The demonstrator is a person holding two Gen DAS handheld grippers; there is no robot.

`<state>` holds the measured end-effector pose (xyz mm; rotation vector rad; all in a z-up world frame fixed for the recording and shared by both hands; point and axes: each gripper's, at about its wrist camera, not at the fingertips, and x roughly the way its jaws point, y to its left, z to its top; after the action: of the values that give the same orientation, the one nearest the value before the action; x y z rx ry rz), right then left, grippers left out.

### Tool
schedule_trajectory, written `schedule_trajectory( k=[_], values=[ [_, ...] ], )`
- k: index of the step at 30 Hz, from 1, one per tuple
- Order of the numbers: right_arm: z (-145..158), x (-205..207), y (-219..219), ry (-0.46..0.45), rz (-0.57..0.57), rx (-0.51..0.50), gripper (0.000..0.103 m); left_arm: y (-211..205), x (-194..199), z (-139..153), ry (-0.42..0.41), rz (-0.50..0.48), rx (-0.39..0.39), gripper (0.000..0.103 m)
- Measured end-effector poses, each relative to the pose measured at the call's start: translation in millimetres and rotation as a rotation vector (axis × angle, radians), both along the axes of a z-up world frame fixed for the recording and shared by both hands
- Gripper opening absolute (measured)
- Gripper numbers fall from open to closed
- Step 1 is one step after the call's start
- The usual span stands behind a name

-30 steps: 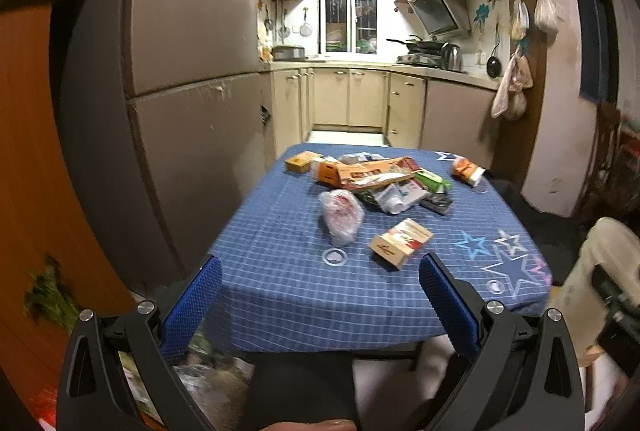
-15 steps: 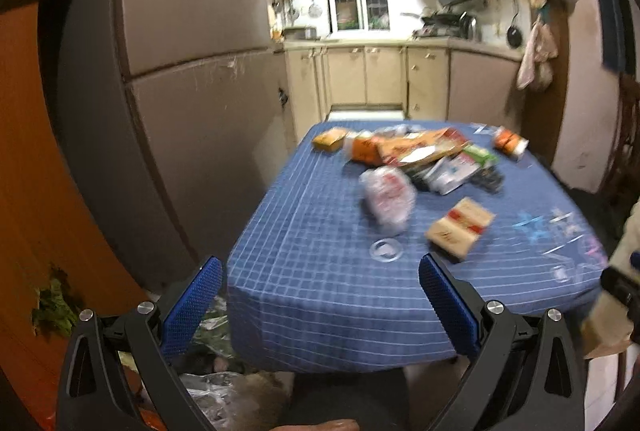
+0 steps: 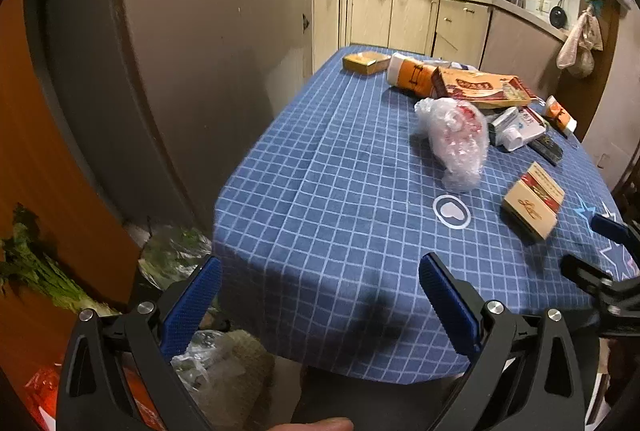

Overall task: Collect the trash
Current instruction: 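Grasp the red-gold cigarette pack with the right gripper while the left gripper approaches the plastic bag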

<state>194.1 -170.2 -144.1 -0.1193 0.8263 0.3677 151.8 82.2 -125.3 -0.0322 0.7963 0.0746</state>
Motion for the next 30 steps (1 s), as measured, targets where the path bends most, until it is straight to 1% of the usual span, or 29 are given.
schedule_trajectory(
  k=[3, 7, 9, 11, 12, 15, 17, 18, 19, 20, 22, 23, 24, 25, 26, 27, 28, 29, 30],
  values=[
    [-8.6, 25.6, 1.2, 0.044, 0.055, 0.003, 0.098, 1.1, 10.1, -4.4, 0.012, 0.002, -0.007, 0.098],
    [-15.9, 46.1, 6.4, 0.056, 0.085, -0.046, 0.098, 2.2, 22.2, -8.7, 0.029, -0.001, -0.015, 0.098],
    [-15.9, 56.9, 4.3, 0.087, 0.098, -0.018, 0.098, 0.3, 27.8, -5.9, 0.023, -0.018, -0.013, 0.098],
    [-13.7, 61.7, 1.7, 0.087, 0.113, 0.002, 0.098, -3.4, 35.6, -0.5, 0.009, -0.038, -0.016, 0.098],
    [-14.3, 64.9, -0.5, 0.101, 0.117, 0.016, 0.098, -5.3, 40.5, 4.5, -0.002, -0.056, -0.025, 0.098],
    [-13.8, 70.9, -4.9, 0.097, 0.141, 0.044, 0.098, -10.8, 54.5, 16.5, -0.020, -0.112, -0.064, 0.098],
    [-12.7, 70.8, -4.9, 0.079, 0.138, 0.049, 0.088, -17.3, 64.7, 23.1, -0.026, -0.139, -0.078, 0.098],
    [-11.5, 70.6, -7.4, 0.066, 0.134, 0.059, 0.075, -20.9, 68.6, 25.7, -0.033, -0.154, -0.076, 0.098],
    [-10.9, 70.6, -10.1, 0.060, 0.127, 0.078, 0.066, -26.7, 73.9, 28.7, -0.042, -0.176, -0.068, 0.098],
    [-10.4, 70.0, -12.0, 0.059, 0.119, 0.088, 0.064, -31.0, 78.2, 29.5, -0.041, -0.191, -0.067, 0.098],
    [-9.9, 63.9, -18.5, 0.051, 0.096, 0.113, 0.044, -37.8, 86.6, 29.6, -0.034, -0.211, -0.073, 0.098],
    [-10.0, 63.3, -22.6, 0.051, 0.085, 0.123, 0.040, -40.3, 89.3, 29.6, -0.033, -0.210, -0.075, 0.098],
    [-9.8, 62.2, -27.1, 0.051, 0.070, 0.125, 0.030, -42.7, 91.0, 29.6, -0.034, -0.209, -0.078, 0.098],
    [-10.0, 60.1, -30.5, 0.049, 0.052, 0.116, 0.008, -43.9, 92.8, 29.2, -0.033, -0.207, -0.084, 0.098],
    [-9.9, 56.5, -36.9, 0.051, 0.031, 0.113, 0.003, -45.0, 94.5, 27.9, -0.031, -0.205, -0.087, 0.098],
    [-9.7, 54.3, -47.4, 0.064, 0.010, 0.134, 0.001, -46.1, 95.4, 25.9, -0.026, -0.204, -0.088, 0.098],
    [-8.7, 53.3, -55.2, 0.074, -0.017, 0.143, 0.001, -45.6, 97.8, 24.1, -0.021, -0.203, -0.086, 0.098],
    [-7.5, 49.4, -62.2, 0.078, -0.054, 0.132, 0.002, -45.8, 98.3, 22.2, -0.019, -0.201, -0.082, 0.098],
    [-7.2, 45.0, -65.9, 0.080, -0.081, 0.118, 0.012, -46.6, 98.5, 19.8, -0.017, -0.200, -0.076, 0.098]
  ],
)
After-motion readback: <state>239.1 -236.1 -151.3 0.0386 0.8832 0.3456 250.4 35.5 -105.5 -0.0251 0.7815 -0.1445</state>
